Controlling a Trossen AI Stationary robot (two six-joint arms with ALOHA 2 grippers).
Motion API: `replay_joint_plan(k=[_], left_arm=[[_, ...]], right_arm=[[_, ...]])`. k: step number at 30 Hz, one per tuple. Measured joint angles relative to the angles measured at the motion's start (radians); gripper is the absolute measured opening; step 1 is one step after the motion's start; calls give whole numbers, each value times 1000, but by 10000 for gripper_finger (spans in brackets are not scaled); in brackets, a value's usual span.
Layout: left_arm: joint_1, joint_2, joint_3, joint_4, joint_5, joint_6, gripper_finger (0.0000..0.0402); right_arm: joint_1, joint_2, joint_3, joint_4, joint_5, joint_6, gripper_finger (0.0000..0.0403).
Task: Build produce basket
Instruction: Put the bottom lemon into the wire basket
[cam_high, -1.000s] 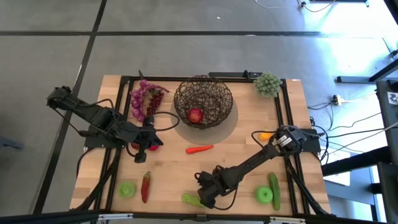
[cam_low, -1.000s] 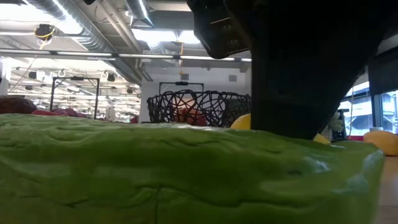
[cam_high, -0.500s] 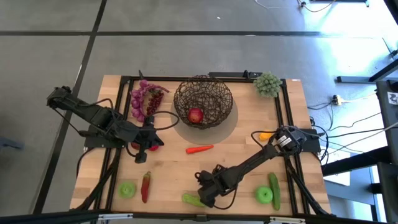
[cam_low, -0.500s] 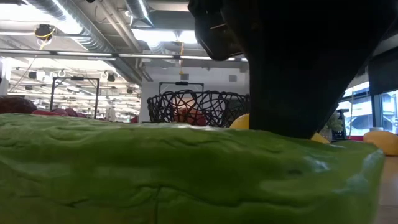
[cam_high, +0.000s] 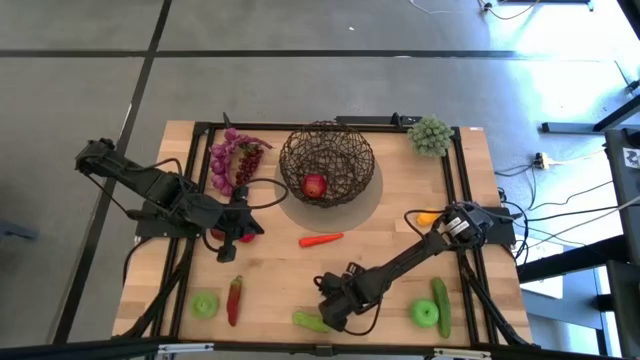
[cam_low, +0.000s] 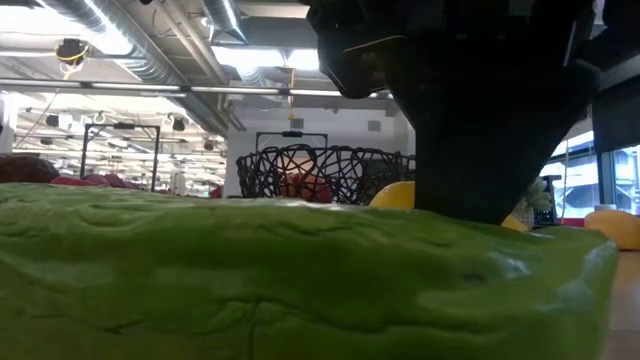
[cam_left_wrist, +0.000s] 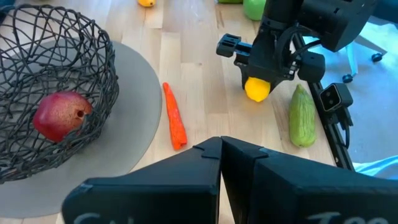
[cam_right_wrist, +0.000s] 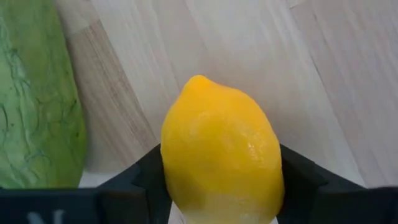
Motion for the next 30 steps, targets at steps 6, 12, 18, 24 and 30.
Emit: replay_joint_plan(k=[6,12,18,24,30], left_arm=[[0,0,0,0,0,0,0],[0,0,0,0,-20,-5,0],[0,0,0,0,-101,-6,0],[1,0,0,-10,-229,-8,0],[33,0,0,-76,-276,-9,0]], right_arm=[[-7,13,77,-85,42,-7,194],[-21,10,176,-201,41,73,194],[-64,8,303,-392,74,124,194],[-120,6,451,-536,86,139,193],[-195,5,591,-654,90,186,191]])
